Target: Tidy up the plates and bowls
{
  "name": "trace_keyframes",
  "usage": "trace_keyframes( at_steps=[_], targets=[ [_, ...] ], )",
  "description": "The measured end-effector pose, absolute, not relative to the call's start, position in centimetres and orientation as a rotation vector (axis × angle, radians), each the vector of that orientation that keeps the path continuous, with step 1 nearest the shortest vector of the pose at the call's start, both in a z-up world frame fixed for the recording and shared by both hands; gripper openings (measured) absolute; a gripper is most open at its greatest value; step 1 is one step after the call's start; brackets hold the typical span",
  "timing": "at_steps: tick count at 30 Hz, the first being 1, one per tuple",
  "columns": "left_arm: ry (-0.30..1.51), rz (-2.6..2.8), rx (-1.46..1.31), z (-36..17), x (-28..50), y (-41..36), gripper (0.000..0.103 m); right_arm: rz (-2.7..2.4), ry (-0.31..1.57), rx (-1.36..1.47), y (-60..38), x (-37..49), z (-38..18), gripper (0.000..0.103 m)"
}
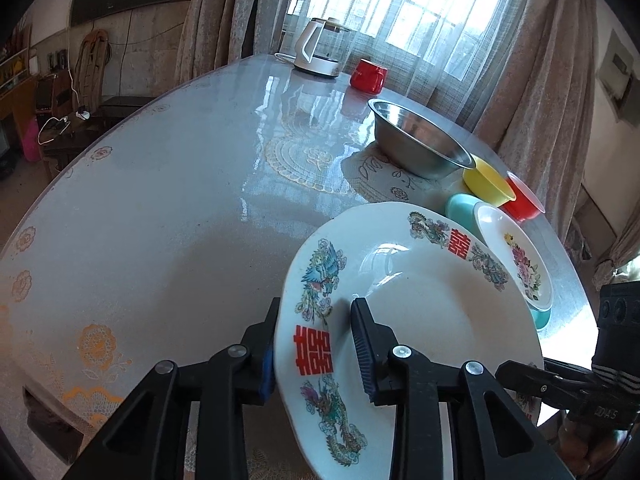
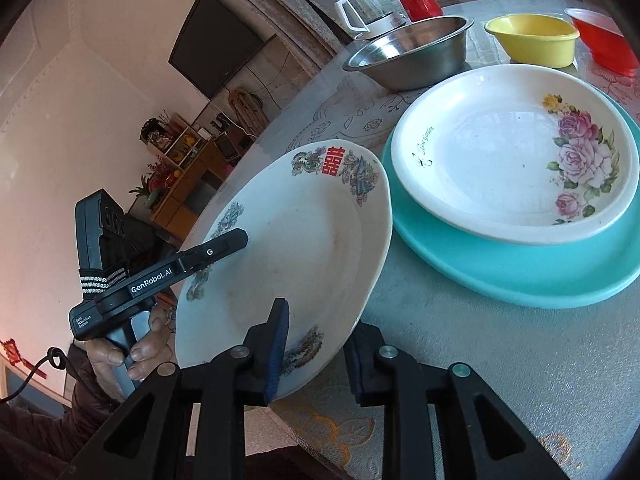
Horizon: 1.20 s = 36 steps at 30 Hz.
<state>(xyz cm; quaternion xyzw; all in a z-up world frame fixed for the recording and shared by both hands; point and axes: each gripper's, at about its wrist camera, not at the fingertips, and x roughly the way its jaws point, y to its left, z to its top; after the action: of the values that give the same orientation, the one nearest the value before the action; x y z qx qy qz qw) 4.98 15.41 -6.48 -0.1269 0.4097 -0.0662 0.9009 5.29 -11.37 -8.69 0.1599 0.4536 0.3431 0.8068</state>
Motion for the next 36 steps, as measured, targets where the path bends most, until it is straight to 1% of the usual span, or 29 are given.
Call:
trace_keyframes(
  at_steps=[3,9,25,36],
  targets=[
    [0.835,-0.136,-0.238,-6.2,4.6,15.2,0.031,0.707,0.953,0.255,-10.4,4.9,-8.2,0.025],
    [0.842,-0.13,-0.265,-6.6,4.3,15.5,0.031,0.686,0.927,0.179,-10.0,4.5,-7.7,0.024],
    [0.796,-0.139,-0.205,-6.2,3.1,14.8,0.031,0.661,0.865,0.115,-9.5,4.6,-6.7,0.025],
    [0.747,-0.173,-0.162,-4.2,3.3,13.3,0.031,0.635,0.816,0.12,-11.0,4.2,-5.1,0.025]
  ],
)
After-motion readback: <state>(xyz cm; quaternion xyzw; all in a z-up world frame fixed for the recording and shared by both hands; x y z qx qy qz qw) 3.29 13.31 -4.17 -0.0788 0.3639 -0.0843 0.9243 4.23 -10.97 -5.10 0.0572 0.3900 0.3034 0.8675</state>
